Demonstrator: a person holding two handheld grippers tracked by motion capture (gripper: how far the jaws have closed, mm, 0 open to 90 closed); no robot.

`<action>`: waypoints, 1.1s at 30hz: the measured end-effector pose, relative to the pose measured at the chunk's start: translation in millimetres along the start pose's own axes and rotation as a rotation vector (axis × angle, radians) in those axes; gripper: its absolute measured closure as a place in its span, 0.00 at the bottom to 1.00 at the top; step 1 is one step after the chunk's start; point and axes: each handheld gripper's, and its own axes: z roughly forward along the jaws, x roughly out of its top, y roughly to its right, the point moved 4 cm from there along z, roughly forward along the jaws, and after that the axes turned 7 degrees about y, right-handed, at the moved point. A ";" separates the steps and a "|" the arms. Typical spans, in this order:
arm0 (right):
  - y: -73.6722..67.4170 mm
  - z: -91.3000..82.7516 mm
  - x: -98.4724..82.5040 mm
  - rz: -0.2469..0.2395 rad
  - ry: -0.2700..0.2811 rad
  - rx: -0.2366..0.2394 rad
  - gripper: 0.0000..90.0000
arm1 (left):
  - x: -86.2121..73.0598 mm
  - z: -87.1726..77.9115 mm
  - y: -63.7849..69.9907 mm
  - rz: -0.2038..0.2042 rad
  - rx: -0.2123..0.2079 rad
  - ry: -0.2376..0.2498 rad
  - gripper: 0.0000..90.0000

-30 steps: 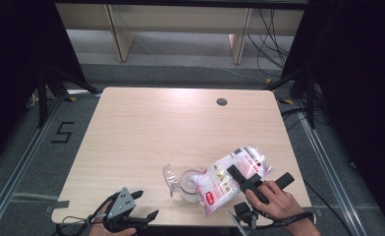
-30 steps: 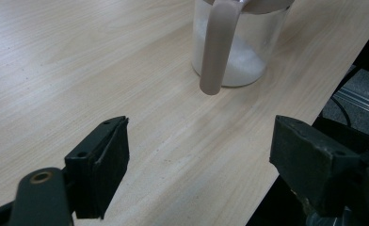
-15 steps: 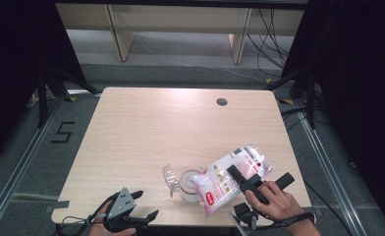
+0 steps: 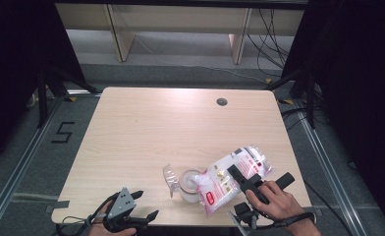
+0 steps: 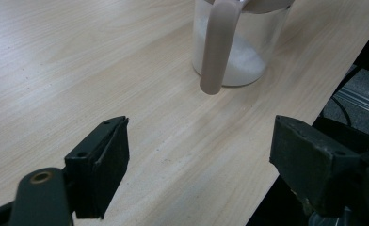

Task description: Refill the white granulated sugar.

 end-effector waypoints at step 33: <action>0.8 -0.8 -0.9 0.002 -0.005 0.000 0.78 | -0.1 0.2 0.2 -0.005 -0.003 0.000 0.22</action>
